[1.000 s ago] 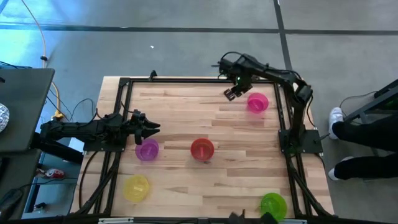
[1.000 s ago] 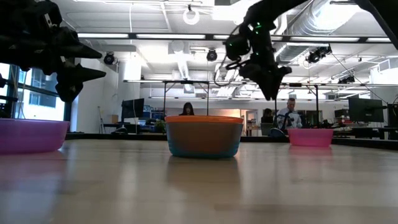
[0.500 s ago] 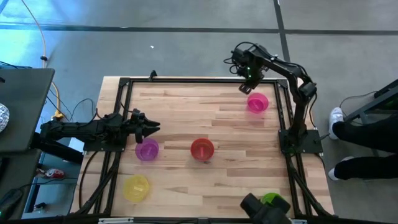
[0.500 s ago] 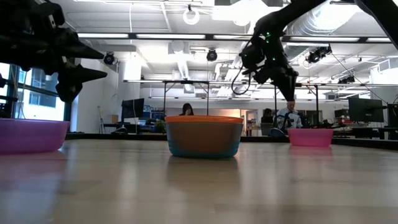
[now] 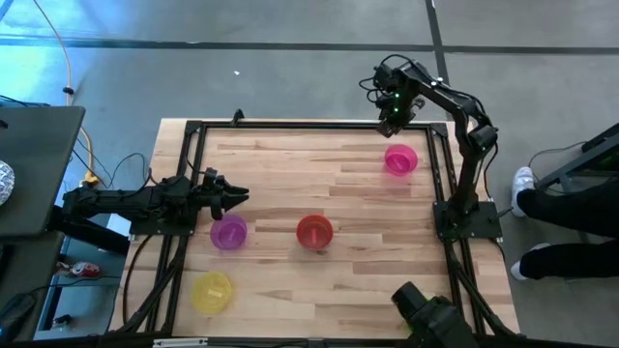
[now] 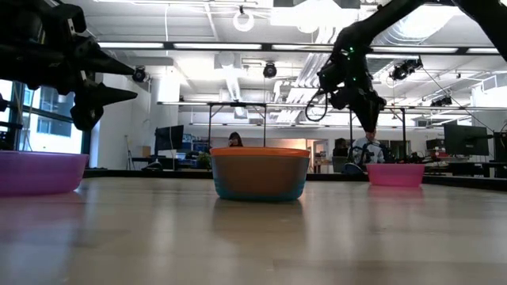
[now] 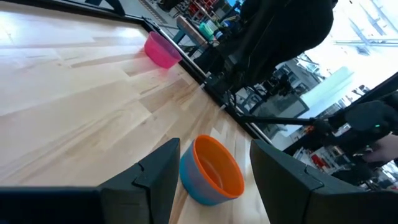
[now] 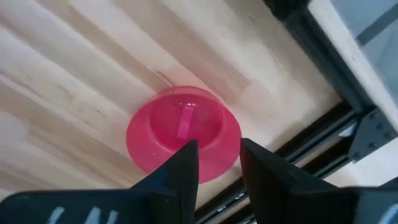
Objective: Nest bowls inside each other
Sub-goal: Stack the red bowl on top of the orange bowl
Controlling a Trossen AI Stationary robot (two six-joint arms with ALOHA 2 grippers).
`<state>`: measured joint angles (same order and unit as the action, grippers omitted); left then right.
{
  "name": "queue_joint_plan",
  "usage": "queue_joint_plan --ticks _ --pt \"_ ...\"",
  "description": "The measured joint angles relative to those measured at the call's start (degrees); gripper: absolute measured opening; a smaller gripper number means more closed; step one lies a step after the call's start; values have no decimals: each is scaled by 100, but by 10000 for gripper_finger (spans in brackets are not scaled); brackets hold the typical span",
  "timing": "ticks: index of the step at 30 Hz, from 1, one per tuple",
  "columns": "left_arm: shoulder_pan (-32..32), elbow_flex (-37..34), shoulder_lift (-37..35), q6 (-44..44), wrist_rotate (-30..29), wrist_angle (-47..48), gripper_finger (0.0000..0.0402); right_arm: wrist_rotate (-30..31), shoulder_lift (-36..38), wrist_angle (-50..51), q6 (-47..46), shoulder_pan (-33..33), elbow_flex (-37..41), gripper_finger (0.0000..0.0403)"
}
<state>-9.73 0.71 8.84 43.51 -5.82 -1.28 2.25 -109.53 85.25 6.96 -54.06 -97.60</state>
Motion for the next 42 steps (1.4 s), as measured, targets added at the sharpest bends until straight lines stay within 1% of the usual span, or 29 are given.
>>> queue_joint_plan --ticks 3,6,10,14,19,23,27,31,37,39,42 --pt "0 0 0 4 0 0 184 -36 101 -22 -264 -129 520 110" --pt "0 0 0 0 0 0 184 -238 264 -291 -559 -246 1376 110" --pt "0 0 0 -7 0 -2 184 -401 624 -1040 -915 -352 2514 110" --pt "1 0 0 -16 -35 -7 184 -408 1244 -1820 -1193 -454 3119 110" --pt "1 0 0 -107 -230 -32 184 -362 2028 -2157 -1339 -672 3326 110" --pt "2 0 0 -108 -342 -63 184 -595 2346 -2375 -1546 -846 3359 110" --pt "2 0 0 -26 -354 -63 184 -626 2327 -2385 -1810 -841 3362 110" --pt "1 0 0 64 -348 -65 184 -513 2261 -2508 -2337 -814 3362 109" --pt "1 0 0 133 -345 -63 184 -423 2252 -2540 -2440 -814 3362 96" --pt "0 0 0 133 -343 -63 184 -395 2252 -2567 -2322 -811 3389 93" --pt "0 0 0 73 -318 -63 184 -345 2250 -2435 -1710 -724 3507 92"
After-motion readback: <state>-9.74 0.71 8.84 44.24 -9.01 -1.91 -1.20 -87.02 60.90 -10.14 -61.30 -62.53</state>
